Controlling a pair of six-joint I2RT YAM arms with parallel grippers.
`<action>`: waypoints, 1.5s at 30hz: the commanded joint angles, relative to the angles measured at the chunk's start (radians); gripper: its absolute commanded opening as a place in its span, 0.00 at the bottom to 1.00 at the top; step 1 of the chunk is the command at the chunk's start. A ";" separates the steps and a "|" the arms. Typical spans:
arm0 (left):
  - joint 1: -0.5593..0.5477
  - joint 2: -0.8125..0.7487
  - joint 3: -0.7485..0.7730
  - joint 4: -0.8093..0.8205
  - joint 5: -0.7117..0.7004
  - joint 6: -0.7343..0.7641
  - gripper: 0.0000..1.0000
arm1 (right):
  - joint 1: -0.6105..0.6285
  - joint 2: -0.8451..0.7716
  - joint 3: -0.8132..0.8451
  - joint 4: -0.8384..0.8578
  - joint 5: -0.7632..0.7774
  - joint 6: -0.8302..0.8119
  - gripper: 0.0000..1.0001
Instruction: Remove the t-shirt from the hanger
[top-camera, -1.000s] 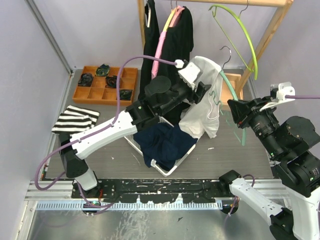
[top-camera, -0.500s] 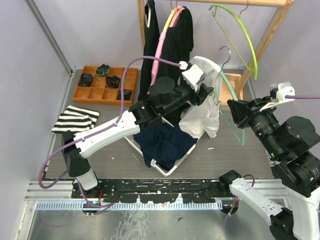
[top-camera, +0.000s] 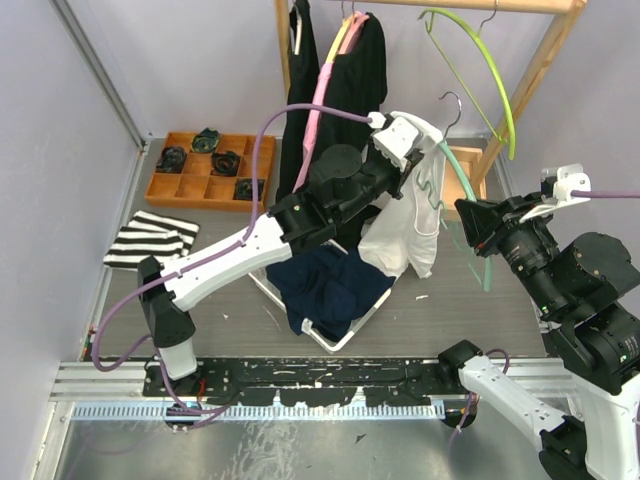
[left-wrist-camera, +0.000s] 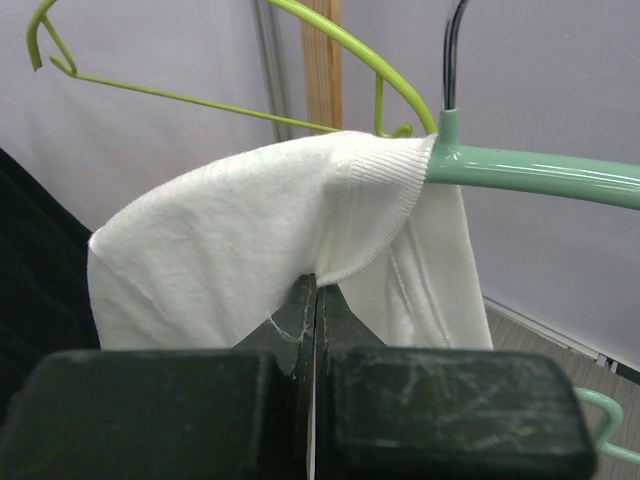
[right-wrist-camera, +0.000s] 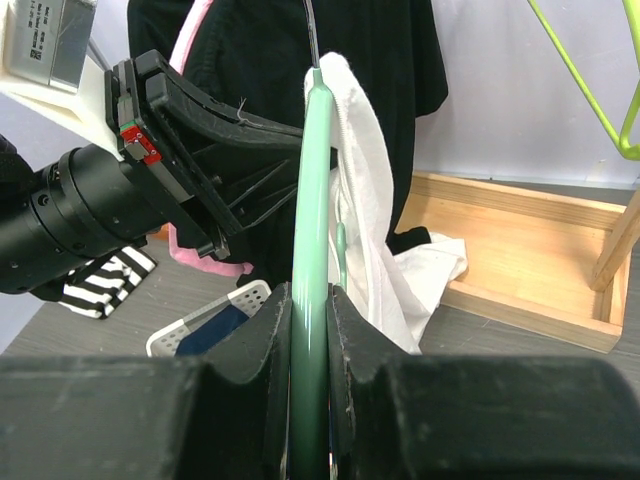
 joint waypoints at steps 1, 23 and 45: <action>-0.001 -0.021 0.016 0.028 -0.066 -0.005 0.00 | -0.004 -0.023 0.011 0.135 0.002 -0.009 0.01; 0.077 0.122 0.332 -0.141 -0.237 0.076 0.00 | -0.004 -0.130 0.040 0.027 0.017 -0.021 0.01; 0.135 0.255 0.485 -0.233 -0.190 0.003 0.00 | -0.004 -0.166 0.185 -0.021 -0.006 -0.019 0.01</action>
